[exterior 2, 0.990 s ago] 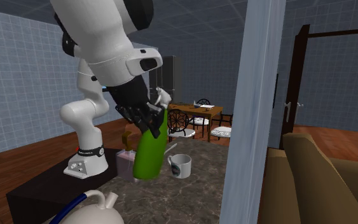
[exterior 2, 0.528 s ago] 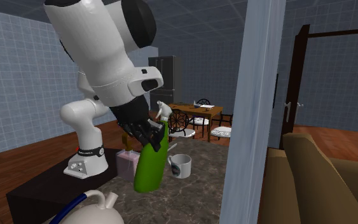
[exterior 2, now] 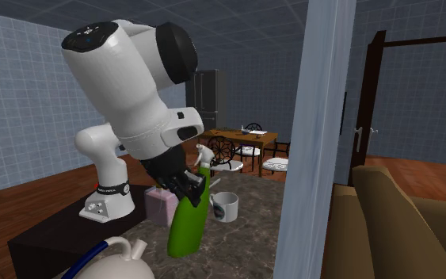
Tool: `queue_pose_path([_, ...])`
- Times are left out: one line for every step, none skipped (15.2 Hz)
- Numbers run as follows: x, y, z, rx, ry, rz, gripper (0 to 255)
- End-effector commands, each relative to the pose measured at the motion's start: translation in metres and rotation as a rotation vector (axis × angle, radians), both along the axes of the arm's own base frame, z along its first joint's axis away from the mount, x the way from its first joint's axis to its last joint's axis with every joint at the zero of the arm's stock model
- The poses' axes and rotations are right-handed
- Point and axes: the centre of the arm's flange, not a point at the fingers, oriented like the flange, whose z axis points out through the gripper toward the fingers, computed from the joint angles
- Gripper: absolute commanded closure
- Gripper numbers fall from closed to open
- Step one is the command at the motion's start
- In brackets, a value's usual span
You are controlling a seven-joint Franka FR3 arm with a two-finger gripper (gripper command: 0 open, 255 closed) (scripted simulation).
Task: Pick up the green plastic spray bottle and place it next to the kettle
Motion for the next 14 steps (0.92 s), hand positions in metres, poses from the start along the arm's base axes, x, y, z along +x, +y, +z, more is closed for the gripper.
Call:
queue_pose_path([0.000, 0.000, -0.010, 0.000, -0.001, 0.000, 255])
queue_pose_path([0.000, 0.000, -0.015, 0.000, -0.001, 0.000, 255])
queue_pose_path([0.000, 0.000, -0.021, 0.000, -0.001, 0.000, 255])
queue_pose_path([0.000, 0.000, -0.026, 0.000, -0.001, 0.000, 255])
queue_pose_path([0.000, 0.000, -0.031, 0.000, -0.001, 0.000, 255])
queue_pose_path([0.000, 0.000, -0.036, 0.000, -0.001, 0.000, 255])
queue_pose_path([0.000, 0.000, -0.042, 0.000, -0.001, 0.000, 255])
queue_pose_path([0.000, 0.000, -0.047, 0.000, -0.001, 0.000, 255])
queue_pose_path([0.000, 0.000, -0.052, 0.000, -0.001, 0.000, 255])
queue_pose_path([0.000, 0.000, -0.057, 0.000, -0.001, 0.000, 255])
queue_pose_path([0.000, 0.000, -0.063, 0.000, -0.001, 0.000, 255])
queue_pose_path([0.000, 0.000, -0.068, 0.000, -0.001, 0.000, 255])
queue_pose_path([0.000, 0.000, -0.073, 0.000, -0.001, 0.000, 255])
queue_pose_path([0.000, 0.000, -0.079, 0.000, -0.001, 0.000, 255])
